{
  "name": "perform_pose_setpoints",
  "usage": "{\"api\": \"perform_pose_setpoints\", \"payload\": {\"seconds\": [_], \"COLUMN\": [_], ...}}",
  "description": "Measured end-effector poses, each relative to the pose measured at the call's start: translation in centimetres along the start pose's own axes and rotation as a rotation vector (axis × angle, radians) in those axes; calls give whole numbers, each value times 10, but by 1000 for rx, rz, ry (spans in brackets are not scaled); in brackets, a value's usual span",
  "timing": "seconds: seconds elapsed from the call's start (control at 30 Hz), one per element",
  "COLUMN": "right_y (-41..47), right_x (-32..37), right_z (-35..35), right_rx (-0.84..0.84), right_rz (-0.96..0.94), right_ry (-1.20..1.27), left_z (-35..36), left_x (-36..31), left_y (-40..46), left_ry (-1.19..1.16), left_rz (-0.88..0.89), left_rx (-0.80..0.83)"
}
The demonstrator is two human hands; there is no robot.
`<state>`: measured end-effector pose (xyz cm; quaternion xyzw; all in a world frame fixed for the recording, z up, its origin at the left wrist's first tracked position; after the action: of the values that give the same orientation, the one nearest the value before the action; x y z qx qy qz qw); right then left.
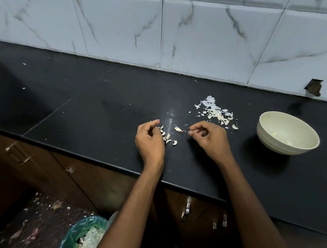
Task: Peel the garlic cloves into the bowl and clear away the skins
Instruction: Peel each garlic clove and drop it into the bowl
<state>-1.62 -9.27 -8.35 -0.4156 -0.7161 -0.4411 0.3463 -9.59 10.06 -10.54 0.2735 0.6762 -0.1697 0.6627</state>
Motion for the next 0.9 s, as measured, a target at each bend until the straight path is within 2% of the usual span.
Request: {"api": "perform_pose_setpoints", "payload": {"seconds": [0.17,0.37,0.63,0.77,0.9], "right_y": [1,-3,15,-15,-24], "right_x": [-5,1,5,1,2], "right_z": [-9,-5,0,-9,-6], "right_rx": [6,50,71,116,132], "right_rz": [54,20,-1,55,-19], "right_ry": [9,-220,-186,-231,-186], "left_z": [-1,6,0,4,15], "left_x": [0,1,-9,-13,-27], "left_y": [0,1,-3,-3,-19], "left_ry": [20,-9,99,159,257], "left_rz": [5,-11,30,144,392], "left_rx": [8,76,60,89,185]}}
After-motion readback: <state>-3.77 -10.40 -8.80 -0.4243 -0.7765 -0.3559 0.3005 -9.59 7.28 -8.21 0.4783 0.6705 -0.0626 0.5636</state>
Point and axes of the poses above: each hand's wrist, its own y-axis towards the middle knuckle, its own z-axis out of the palm, x = y × z, the point moved 5 cm from there along y, towards the middle knuckle, and after that the axes turned 13 degrees about y, right-handed, at the moved point
